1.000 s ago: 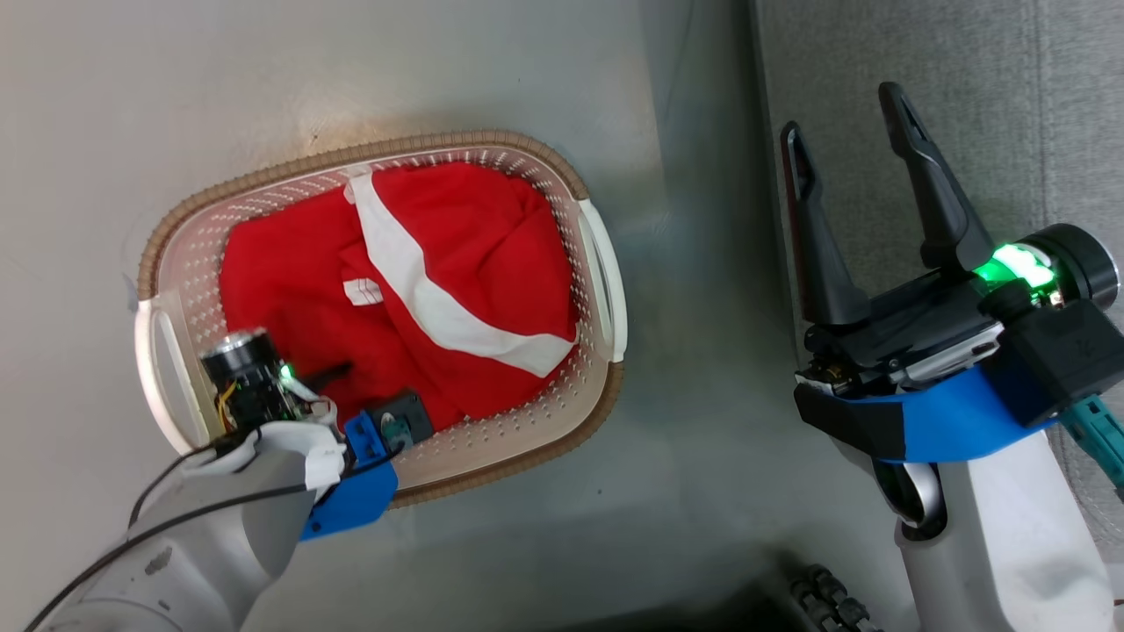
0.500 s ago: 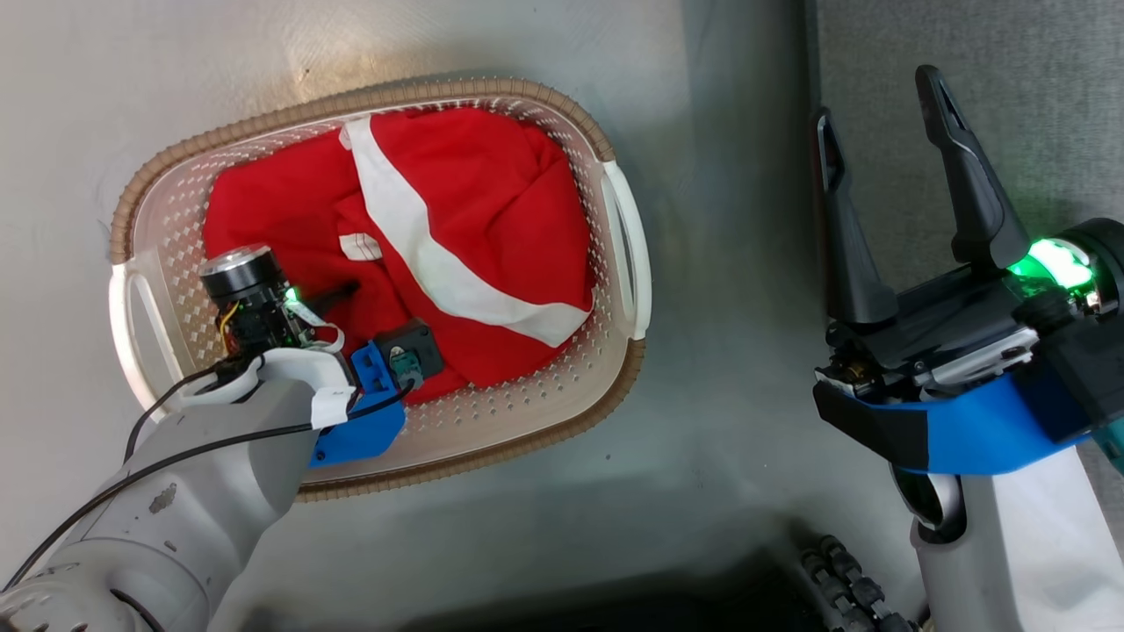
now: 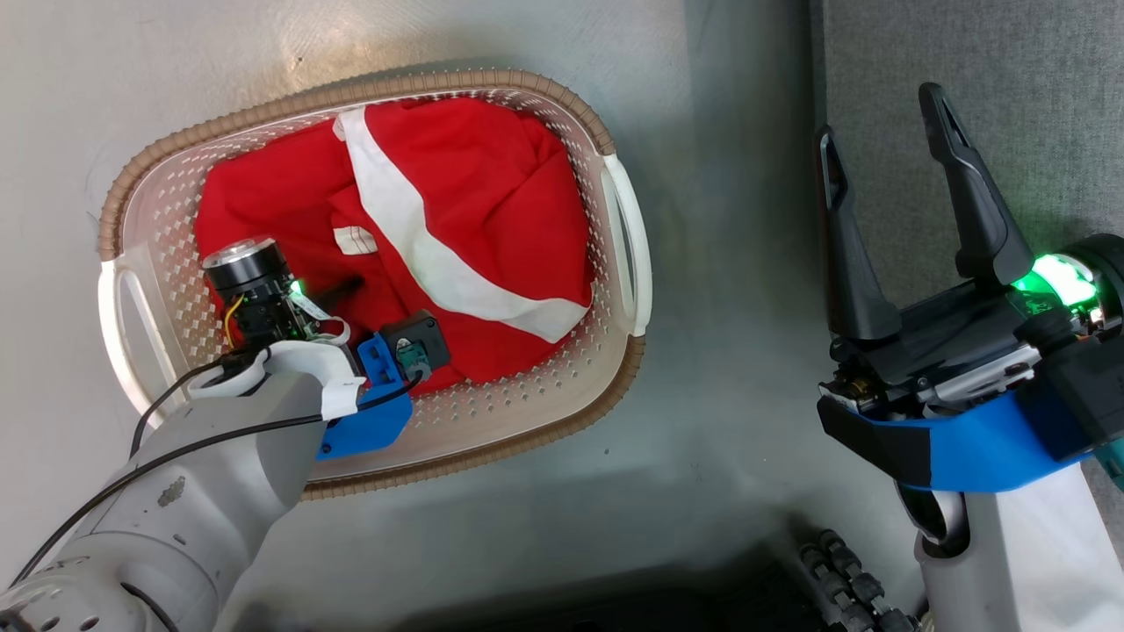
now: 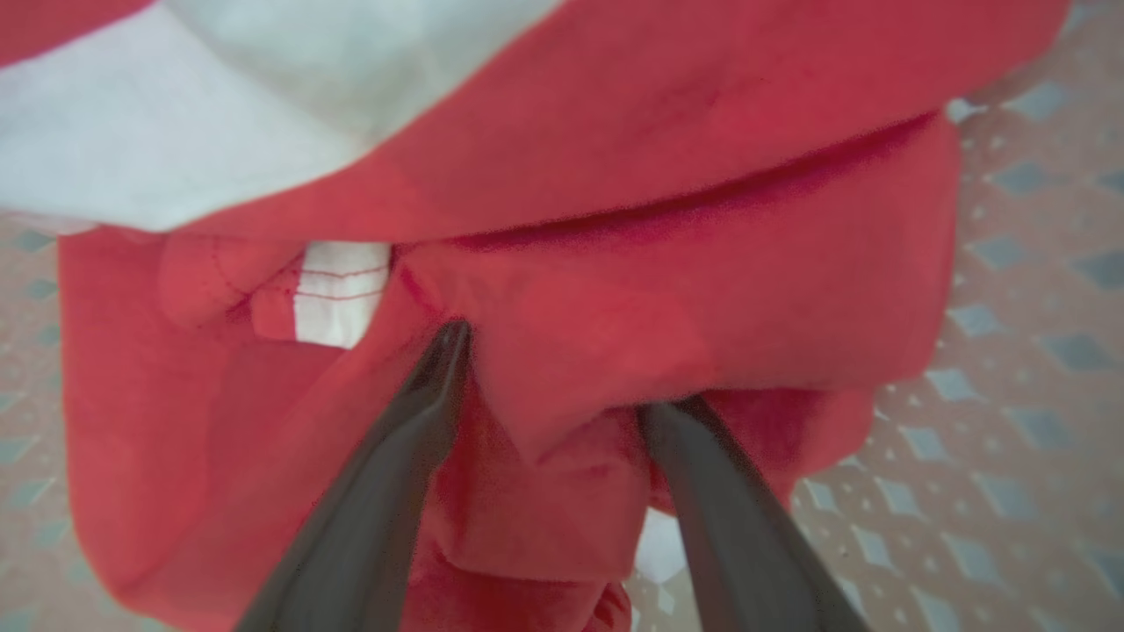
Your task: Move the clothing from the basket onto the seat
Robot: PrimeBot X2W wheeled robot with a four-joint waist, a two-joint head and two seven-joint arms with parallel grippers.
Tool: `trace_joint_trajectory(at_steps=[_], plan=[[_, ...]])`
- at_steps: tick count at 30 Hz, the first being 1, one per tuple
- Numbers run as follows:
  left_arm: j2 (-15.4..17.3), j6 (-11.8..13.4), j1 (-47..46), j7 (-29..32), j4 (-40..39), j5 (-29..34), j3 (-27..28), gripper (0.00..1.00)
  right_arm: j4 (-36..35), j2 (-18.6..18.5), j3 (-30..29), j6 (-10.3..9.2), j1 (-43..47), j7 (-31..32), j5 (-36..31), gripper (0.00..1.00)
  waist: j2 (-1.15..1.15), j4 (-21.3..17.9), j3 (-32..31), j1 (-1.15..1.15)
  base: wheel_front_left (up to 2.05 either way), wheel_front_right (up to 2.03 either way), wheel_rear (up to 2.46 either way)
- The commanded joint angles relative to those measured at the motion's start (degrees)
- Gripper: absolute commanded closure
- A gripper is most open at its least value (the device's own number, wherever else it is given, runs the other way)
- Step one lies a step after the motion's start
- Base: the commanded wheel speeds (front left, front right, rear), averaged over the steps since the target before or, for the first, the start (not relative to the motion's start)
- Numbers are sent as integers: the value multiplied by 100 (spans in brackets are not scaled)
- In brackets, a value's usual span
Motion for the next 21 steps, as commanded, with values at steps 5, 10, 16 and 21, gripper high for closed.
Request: trace_joint_trajectory(at_steps=[5, 10, 16, 21], plan=[[-50, -2, -54, -26, 18, 1, -21, 100, 43, -28, -63, -3, 57, 2, -8, 0, 0, 30, -2, 0, 0, 0, 0], [-117, -2, -90, -50, 21, -146, -21, 100, 53, -28, -39, -3, -68, 2, 14, 0, 0, 51, -54, 0, 0, 0, 0], [-204, -2, 53, -236, -7, -257, -20, 100, 127, -24, -31, -2, -95, 1, -7, 0, 0, 137, -295, 0, 0, 0, 0], [-293, -2, 165, -468, -50, -409, -20, 100, 221, -24, -8, -2, -154, 0, -39, 0, 0, 251, -617, 0, 0, 0, 0]])
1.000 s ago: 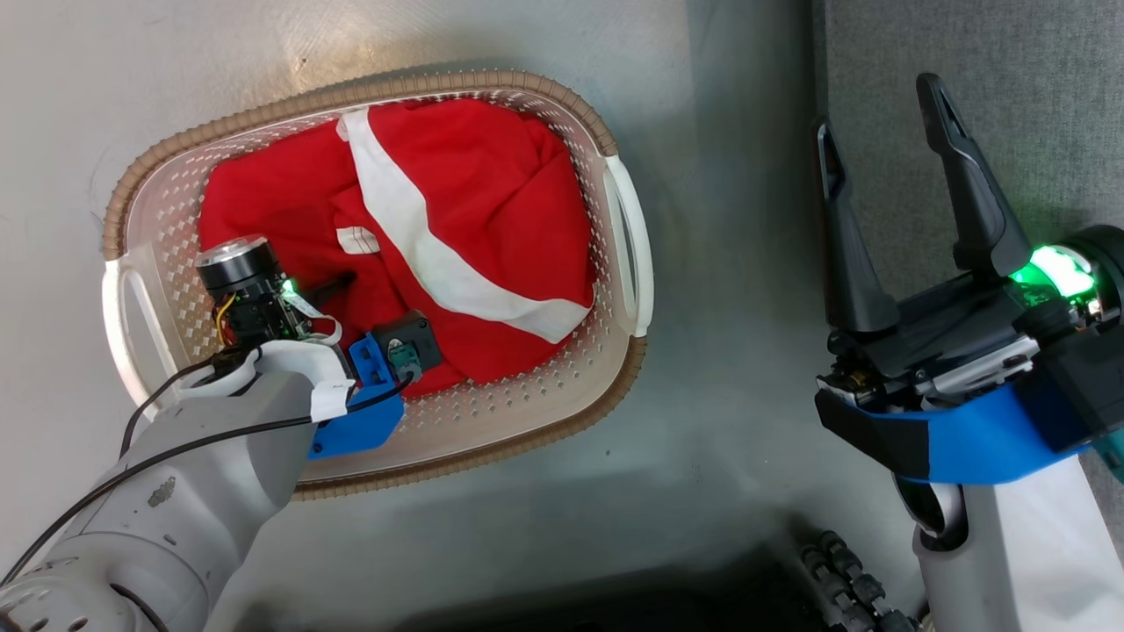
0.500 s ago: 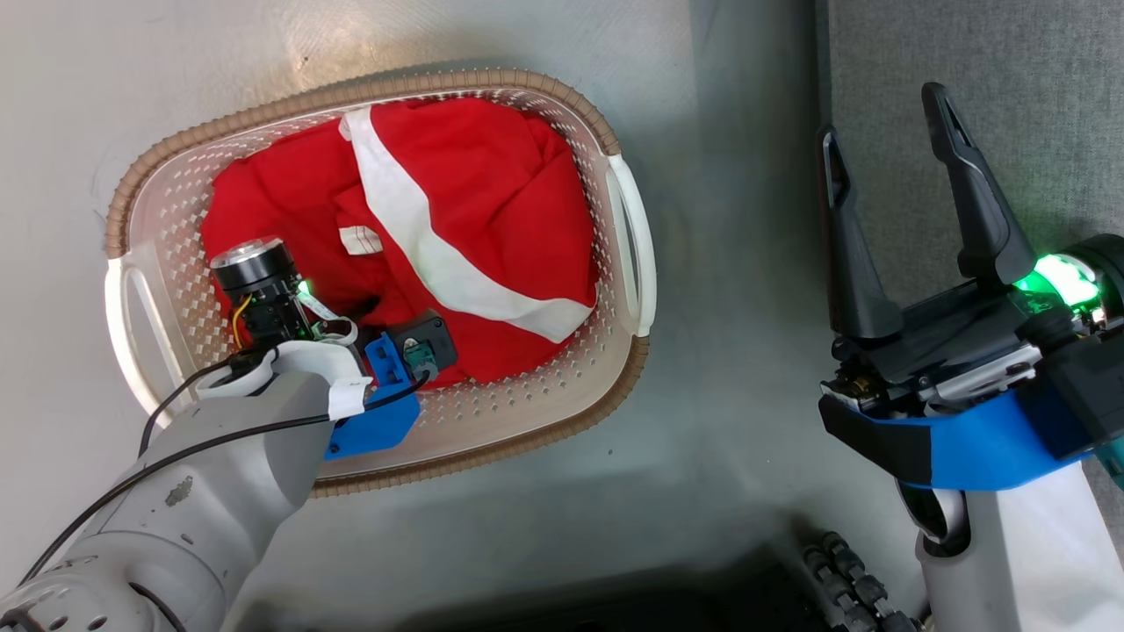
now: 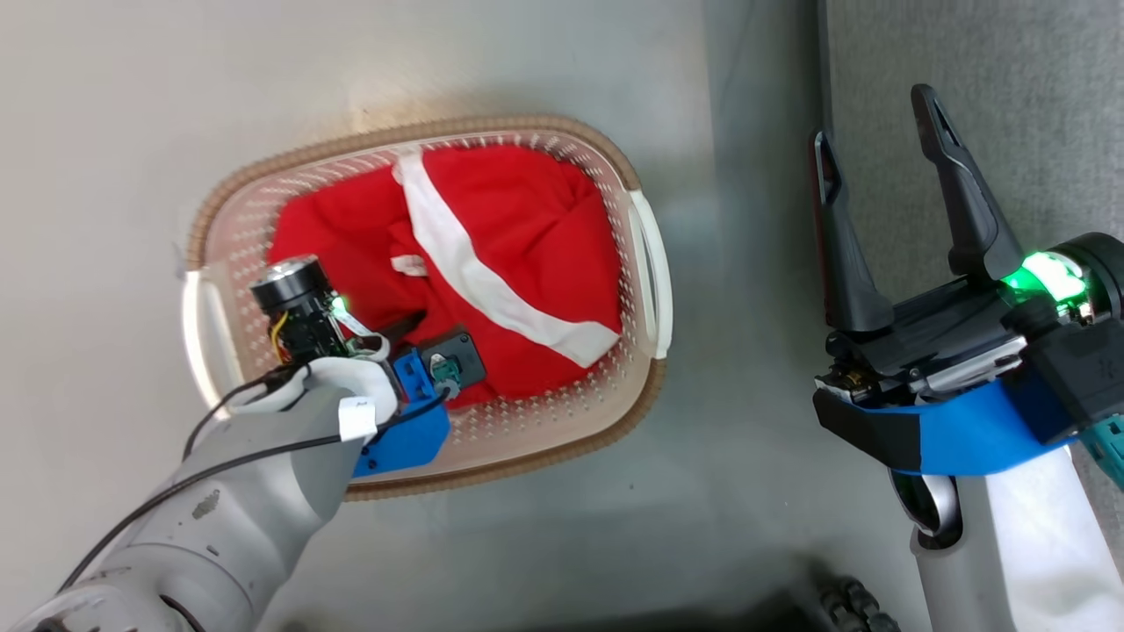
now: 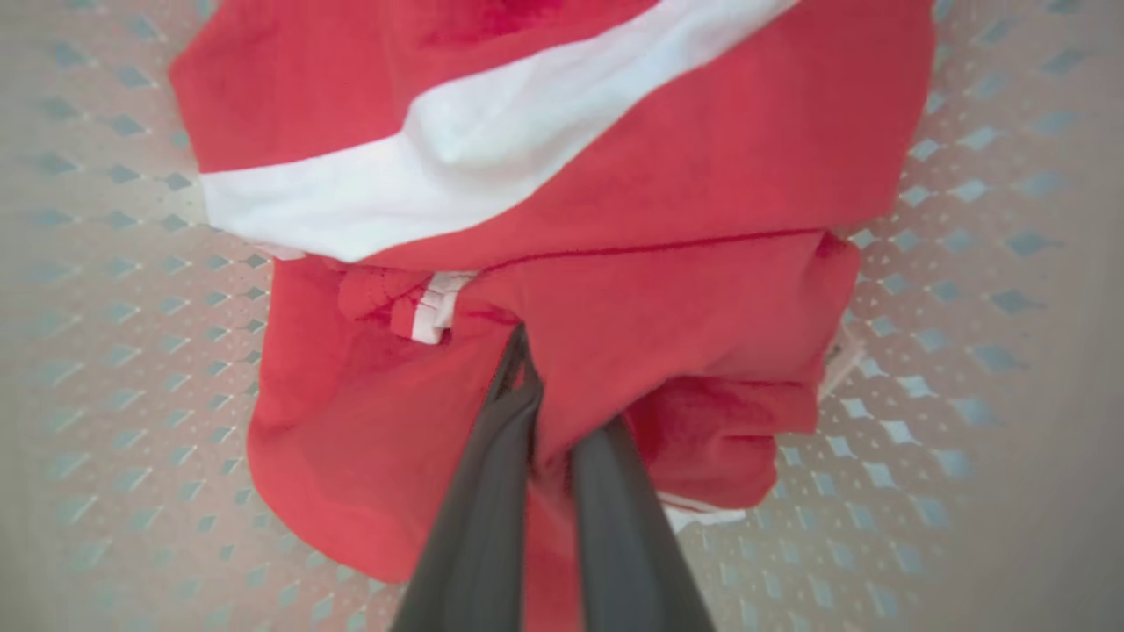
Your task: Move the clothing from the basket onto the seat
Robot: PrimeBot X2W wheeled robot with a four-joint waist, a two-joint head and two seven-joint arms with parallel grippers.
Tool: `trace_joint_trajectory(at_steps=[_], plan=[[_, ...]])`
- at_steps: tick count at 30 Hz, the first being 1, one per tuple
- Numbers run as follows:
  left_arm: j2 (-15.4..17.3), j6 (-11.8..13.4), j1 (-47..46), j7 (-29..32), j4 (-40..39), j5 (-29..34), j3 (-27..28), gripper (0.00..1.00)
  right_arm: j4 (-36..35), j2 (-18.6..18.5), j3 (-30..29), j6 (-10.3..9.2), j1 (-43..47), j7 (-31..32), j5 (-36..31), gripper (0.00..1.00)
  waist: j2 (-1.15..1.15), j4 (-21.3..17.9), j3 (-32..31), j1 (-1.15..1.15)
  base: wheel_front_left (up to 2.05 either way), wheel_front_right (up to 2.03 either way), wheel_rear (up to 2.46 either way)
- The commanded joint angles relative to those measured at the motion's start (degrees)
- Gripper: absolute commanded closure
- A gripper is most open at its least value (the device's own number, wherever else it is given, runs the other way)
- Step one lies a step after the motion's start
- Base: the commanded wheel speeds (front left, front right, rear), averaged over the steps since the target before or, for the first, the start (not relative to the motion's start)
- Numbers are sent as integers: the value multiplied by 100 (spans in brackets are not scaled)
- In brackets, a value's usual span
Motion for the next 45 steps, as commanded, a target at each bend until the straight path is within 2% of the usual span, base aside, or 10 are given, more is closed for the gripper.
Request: trace_joint_trajectory(at_steps=[1, 10, 22, 26, 33, 45], plan=[[-30, -2, 38, -81, -36, -50, -19, 100, 18, -20, -5, 0, -72, 0, -6, 0, 0, 4, -95, 0, 0, 0, 0], [-72, -2, 213, -470, -135, -467, -19, 100, 264, -20, 11, 0, 1, 0, 59, 0, 0, 188, -764, 0, 0, 0, 0], [16, -2, 629, -671, -423, -1174, 41, 100, 585, -20, -13, 0, 327, -1, 145, 0, 0, 420, -1938, 0, 0, 0, 0], [172, 10, 766, -667, -862, -1314, 219, 100, 690, -20, -32, 0, 483, -1, 196, 0, 0, 494, -2352, 0, 0, 0, 0], [433, 210, 1169, -669, -1674, -1350, 641, 100, 834, -20, -64, 0, 732, -1, 272, 0, 0, 582, -3006, 0, 0, 0, 0], [772, 517, 1792, -669, -3247, -1286, 1880, 100, 994, -20, -134, 0, 1211, -1, 399, 0, 0, 695, -3867, 0, 0, 0, 0]])
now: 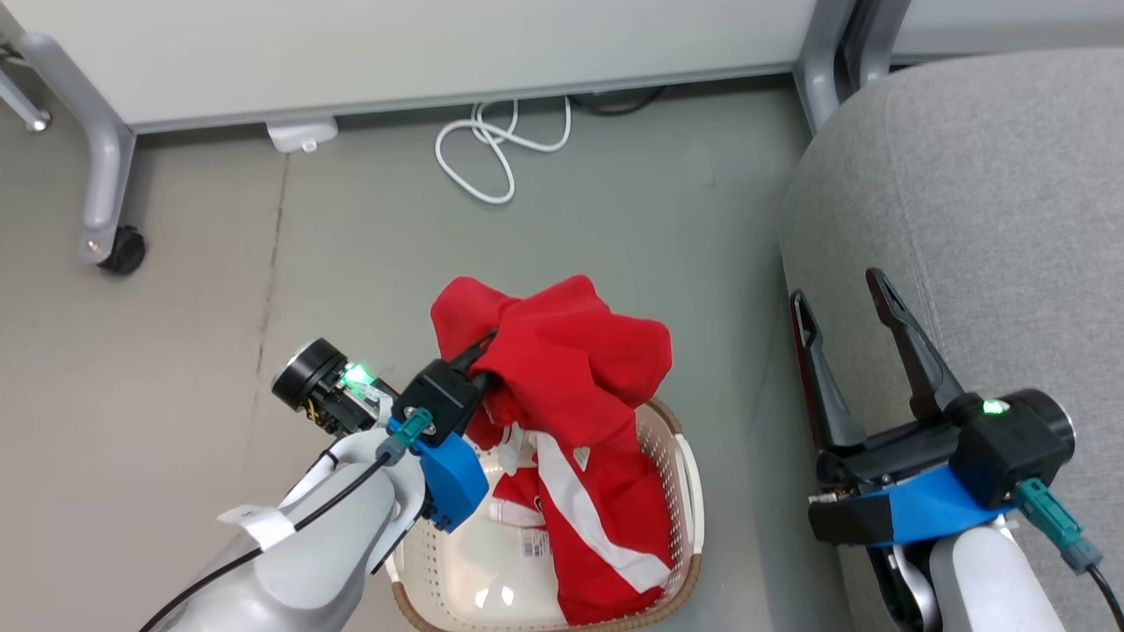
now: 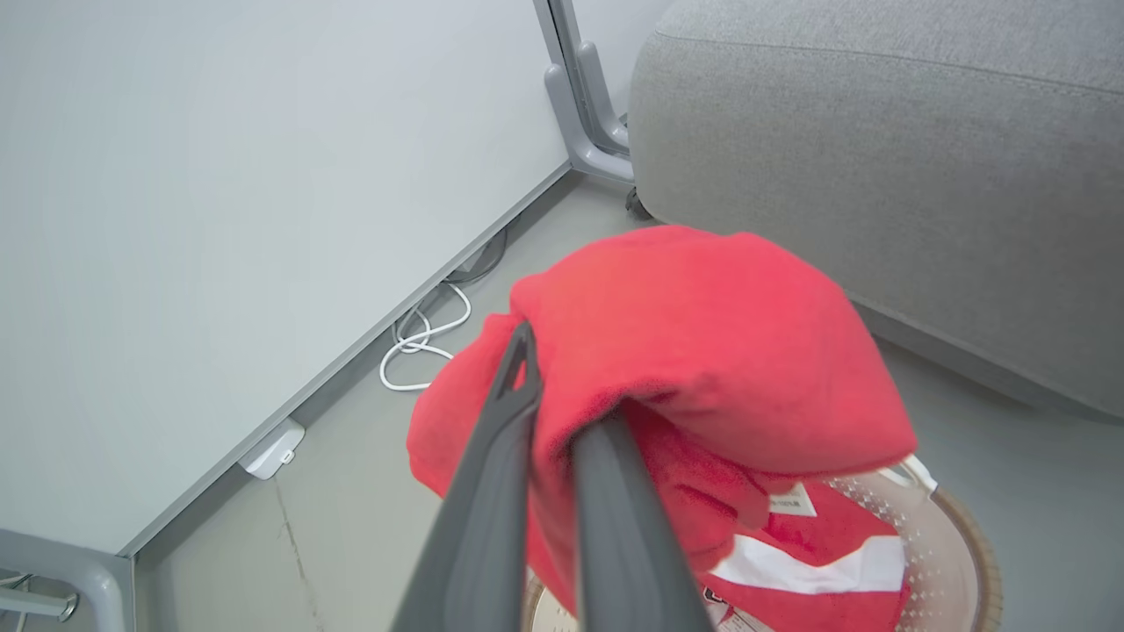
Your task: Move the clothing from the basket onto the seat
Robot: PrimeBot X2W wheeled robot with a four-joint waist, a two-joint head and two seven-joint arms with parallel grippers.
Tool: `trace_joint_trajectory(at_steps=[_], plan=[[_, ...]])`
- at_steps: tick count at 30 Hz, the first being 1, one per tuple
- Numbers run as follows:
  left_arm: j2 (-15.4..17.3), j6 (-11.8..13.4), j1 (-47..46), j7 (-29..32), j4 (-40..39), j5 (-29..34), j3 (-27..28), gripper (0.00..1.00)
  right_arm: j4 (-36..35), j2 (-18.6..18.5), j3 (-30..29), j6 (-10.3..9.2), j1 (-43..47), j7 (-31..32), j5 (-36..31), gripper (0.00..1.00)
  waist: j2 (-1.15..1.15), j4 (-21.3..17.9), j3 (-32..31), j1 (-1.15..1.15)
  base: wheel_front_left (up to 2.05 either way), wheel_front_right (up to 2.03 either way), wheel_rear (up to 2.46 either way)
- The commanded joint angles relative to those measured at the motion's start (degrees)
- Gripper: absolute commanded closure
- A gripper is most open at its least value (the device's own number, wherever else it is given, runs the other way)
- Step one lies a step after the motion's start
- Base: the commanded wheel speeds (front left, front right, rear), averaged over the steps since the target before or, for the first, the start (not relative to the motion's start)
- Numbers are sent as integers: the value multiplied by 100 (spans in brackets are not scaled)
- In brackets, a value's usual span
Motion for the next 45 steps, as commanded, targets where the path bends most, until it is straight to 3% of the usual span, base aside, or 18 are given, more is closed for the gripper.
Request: trace_joint_trajectory(at_steps=[1, 11, 19, 34, 45], plan=[[19, 52, 108, -28, -184, -27, 203, 100, 16, -19, -6, 1, 110, -2, 51, 0, -1, -41, -127, 1, 0, 0, 0], [26, 166, 517, -28, -1373, 162, 1274, 100, 59, -19, 21, 1, 381, -2, 158, 0, -1, -91, -612, 1, 0, 0, 0], [-12, 94, 686, -28, -2053, 296, 1670, 100, 61, -19, 28, 1, 525, -2, 203, 0, -1, -110, -819, 1, 0, 0, 0], [-64, 14, 626, -6, -2619, 437, 1628, 100, -116, -19, 182, 1, 592, -2, 202, 0, -1, -112, -1063, 1, 0, 0, 0], [-99, 13, 539, 8, -2564, 434, 1495, 100, -332, -21, 1500, 1, 285, -1, 35, 0, -1, -63, -1071, 1, 0, 0, 0]])
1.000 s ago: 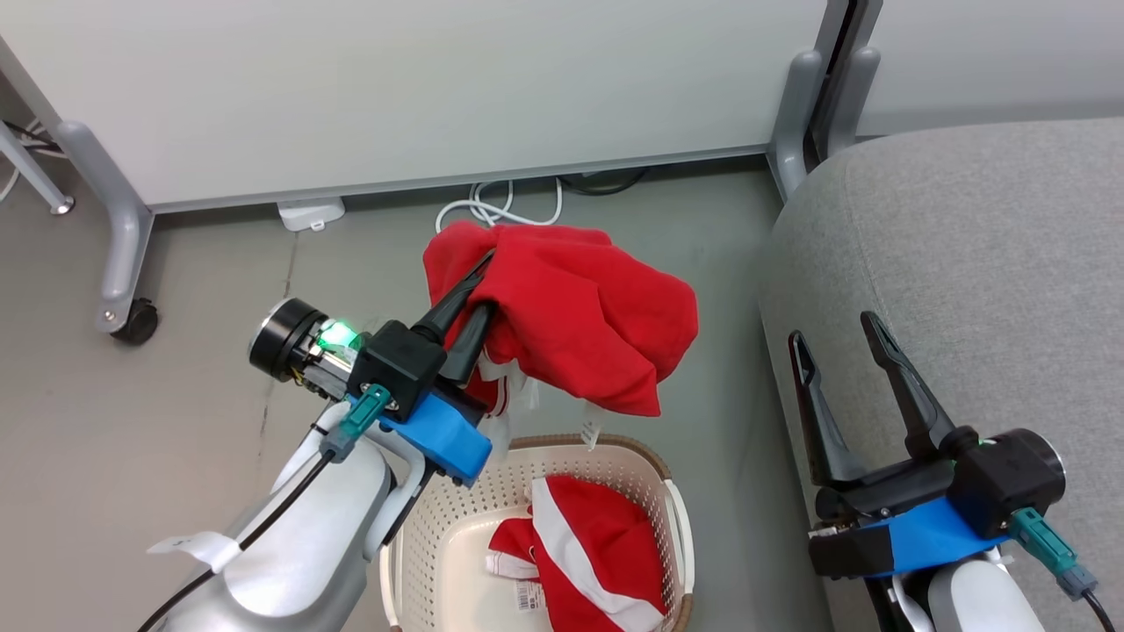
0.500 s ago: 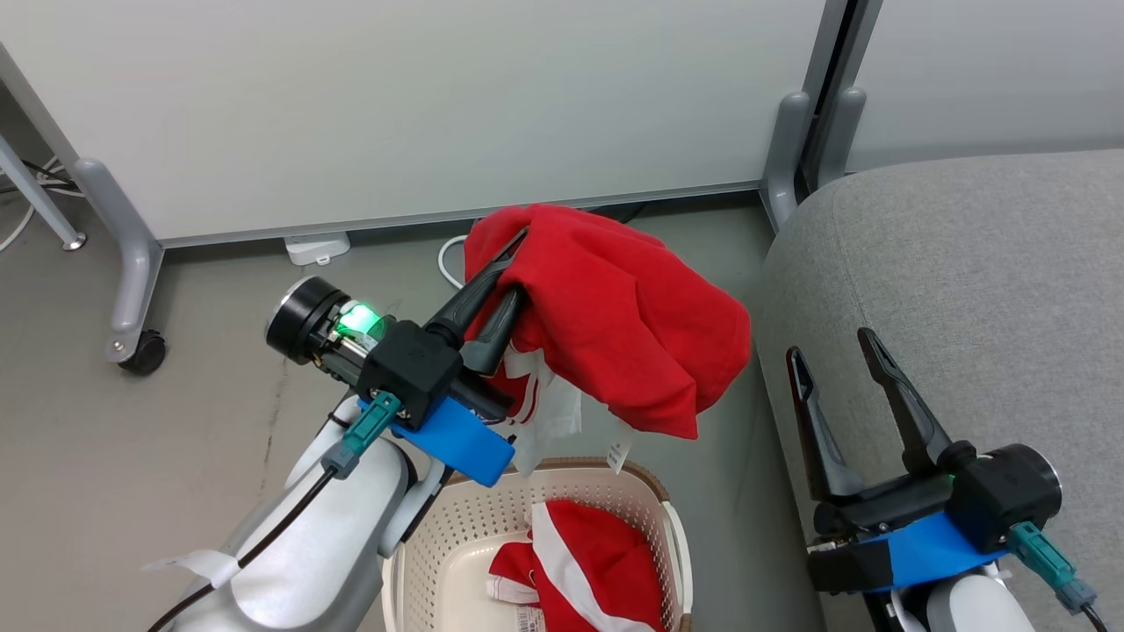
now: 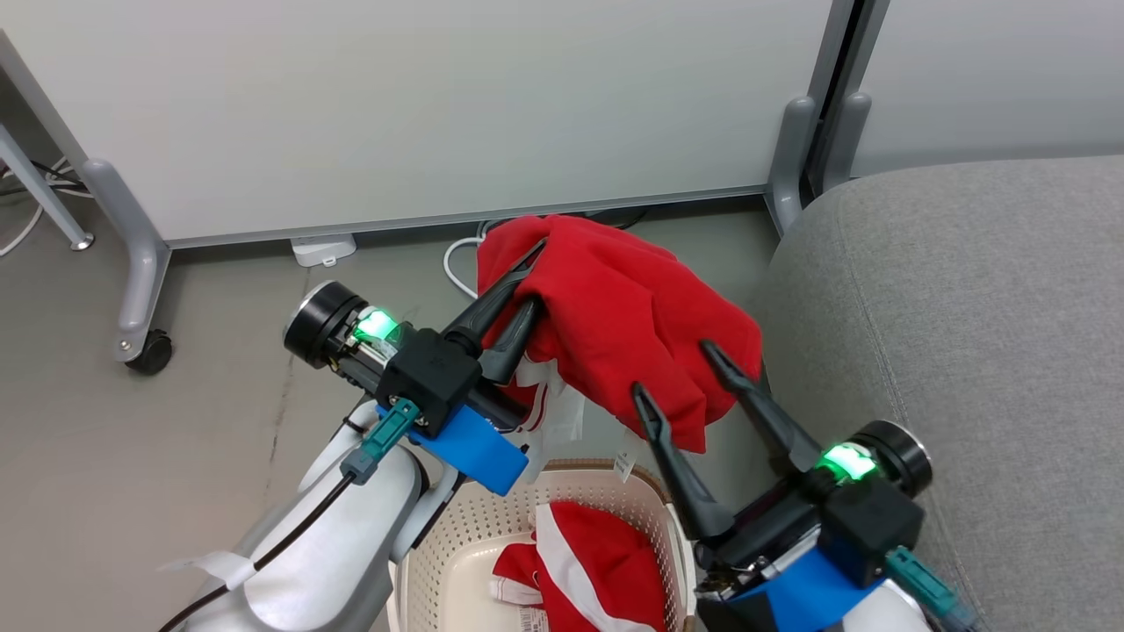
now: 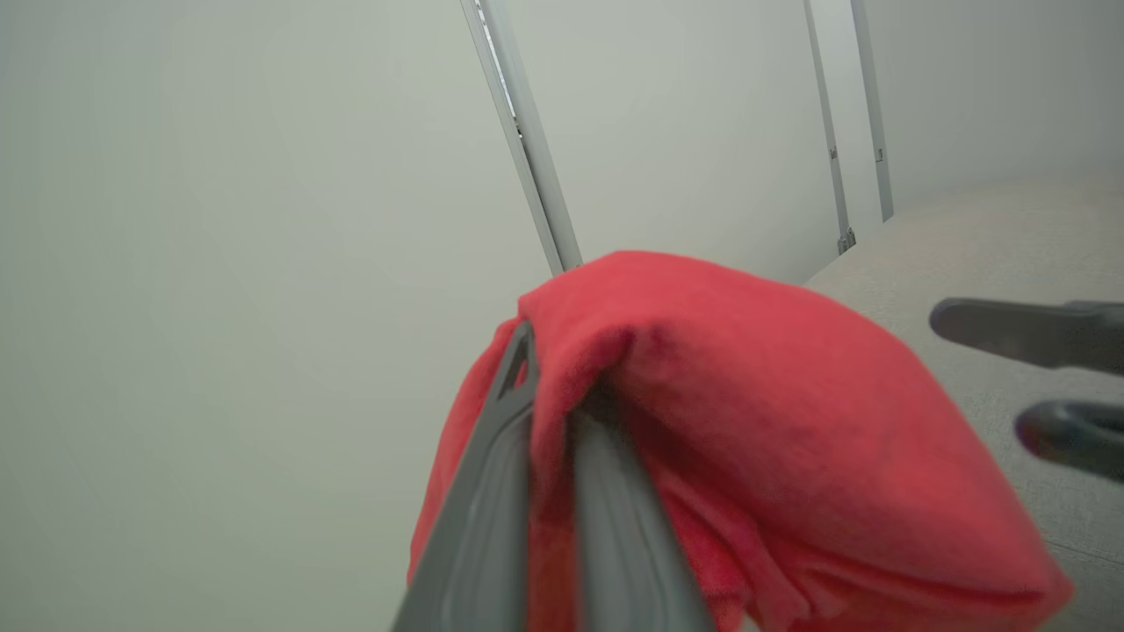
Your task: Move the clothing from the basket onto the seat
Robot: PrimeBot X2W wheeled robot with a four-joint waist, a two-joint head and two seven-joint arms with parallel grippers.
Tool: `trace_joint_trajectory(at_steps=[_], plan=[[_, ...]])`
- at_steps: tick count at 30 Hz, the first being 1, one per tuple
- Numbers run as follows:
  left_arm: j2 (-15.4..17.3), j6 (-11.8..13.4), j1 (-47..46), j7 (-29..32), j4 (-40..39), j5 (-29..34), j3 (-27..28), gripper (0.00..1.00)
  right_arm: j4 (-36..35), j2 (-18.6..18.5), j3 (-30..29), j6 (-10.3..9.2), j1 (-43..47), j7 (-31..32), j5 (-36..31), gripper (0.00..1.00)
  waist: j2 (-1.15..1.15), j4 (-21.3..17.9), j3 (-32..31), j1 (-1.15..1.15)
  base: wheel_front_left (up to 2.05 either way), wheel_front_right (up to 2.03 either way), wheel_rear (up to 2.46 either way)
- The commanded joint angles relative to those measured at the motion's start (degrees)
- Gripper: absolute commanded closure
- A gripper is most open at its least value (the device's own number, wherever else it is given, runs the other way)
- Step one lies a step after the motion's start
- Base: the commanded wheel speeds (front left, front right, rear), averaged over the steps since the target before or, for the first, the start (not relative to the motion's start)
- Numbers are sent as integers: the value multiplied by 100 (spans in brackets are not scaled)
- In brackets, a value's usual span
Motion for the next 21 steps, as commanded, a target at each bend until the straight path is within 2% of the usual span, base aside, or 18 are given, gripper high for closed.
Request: trace_joint_trajectory(at_steps=[1, 5, 13, 21], plan=[[-21, -8, -128, -13, 1, 9, -12, 100, 46, -23, 48, 1, -90, -2, -58, 0, 0, 12, 10, 0, 0, 0, 0], [-82, -15, -187, -12, -42, 38, -89, 100, 506, -23, 255, 1, -367, -1, -284, 0, 0, 68, 32, 0, 0, 0, 0], [-235, -40, -234, 34, -173, 69, -295, 100, 1204, -22, 282, 1, -860, -1, -700, 0, 0, 160, 75, 0, 0, 0, 0], [-356, -53, -248, 65, -243, 51, -452, 100, 1586, -20, 316, 1, -1150, -2, -474, 0, 0, 200, 134, 0, 0, 0, 0]])
